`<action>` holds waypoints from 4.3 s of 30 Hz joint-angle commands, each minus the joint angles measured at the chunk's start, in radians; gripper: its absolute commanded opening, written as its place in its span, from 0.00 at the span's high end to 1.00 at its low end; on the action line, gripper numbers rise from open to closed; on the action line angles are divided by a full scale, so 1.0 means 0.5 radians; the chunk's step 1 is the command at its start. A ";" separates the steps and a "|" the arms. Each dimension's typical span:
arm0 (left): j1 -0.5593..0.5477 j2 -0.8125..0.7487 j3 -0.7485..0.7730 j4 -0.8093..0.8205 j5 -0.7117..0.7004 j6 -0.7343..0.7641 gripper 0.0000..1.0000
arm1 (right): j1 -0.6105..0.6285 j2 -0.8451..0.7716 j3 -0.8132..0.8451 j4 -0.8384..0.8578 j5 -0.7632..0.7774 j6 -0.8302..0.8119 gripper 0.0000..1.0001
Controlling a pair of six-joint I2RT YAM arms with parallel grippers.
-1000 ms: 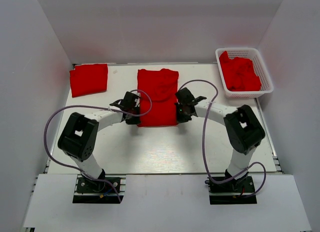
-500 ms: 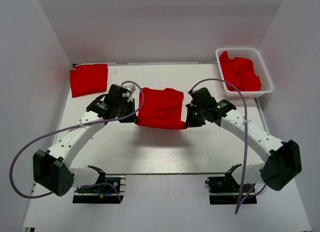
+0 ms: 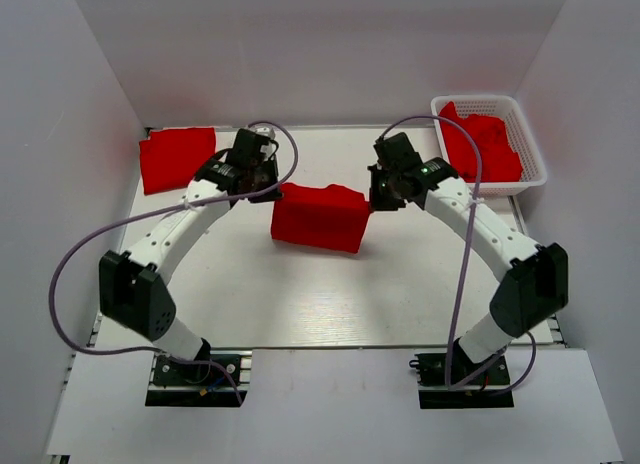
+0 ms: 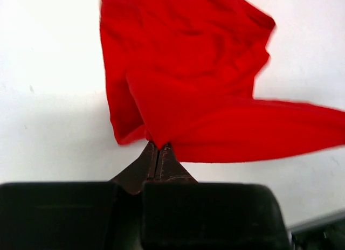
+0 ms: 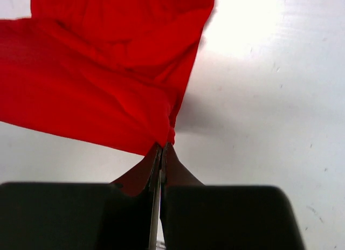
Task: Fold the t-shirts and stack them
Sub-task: Fold the long partially folded tshirt into a neat square, then put the neatly folded tshirt into the corner of the board with the left arm
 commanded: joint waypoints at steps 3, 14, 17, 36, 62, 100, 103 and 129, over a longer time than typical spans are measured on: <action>0.067 0.258 0.264 0.080 -0.265 -0.011 1.00 | -0.095 0.199 0.254 -0.034 0.088 -0.088 1.00; 0.168 0.636 0.467 0.246 -0.330 0.075 1.00 | -0.242 0.604 0.564 0.116 0.038 -0.263 1.00; 0.186 0.685 0.467 0.369 -0.287 0.134 1.00 | -0.267 0.696 0.629 0.166 -0.014 -0.297 1.00; 0.242 1.099 0.719 0.532 -0.284 0.253 1.00 | -0.405 1.175 0.890 0.436 -0.333 -0.377 1.00; 0.279 0.961 0.584 0.510 0.044 0.563 0.00 | -0.435 0.743 0.560 0.506 -0.354 -0.374 0.10; 0.288 1.145 -0.187 0.992 0.382 0.278 0.43 | -0.432 0.224 -0.006 0.574 -0.241 -0.334 0.10; 0.288 1.145 -0.205 1.013 0.382 0.278 0.62 | -0.435 0.190 -0.027 0.577 -0.229 -0.337 0.10; 0.432 0.872 0.709 0.676 0.036 1.011 1.00 | -0.438 -0.126 -0.310 0.764 0.219 -0.325 0.10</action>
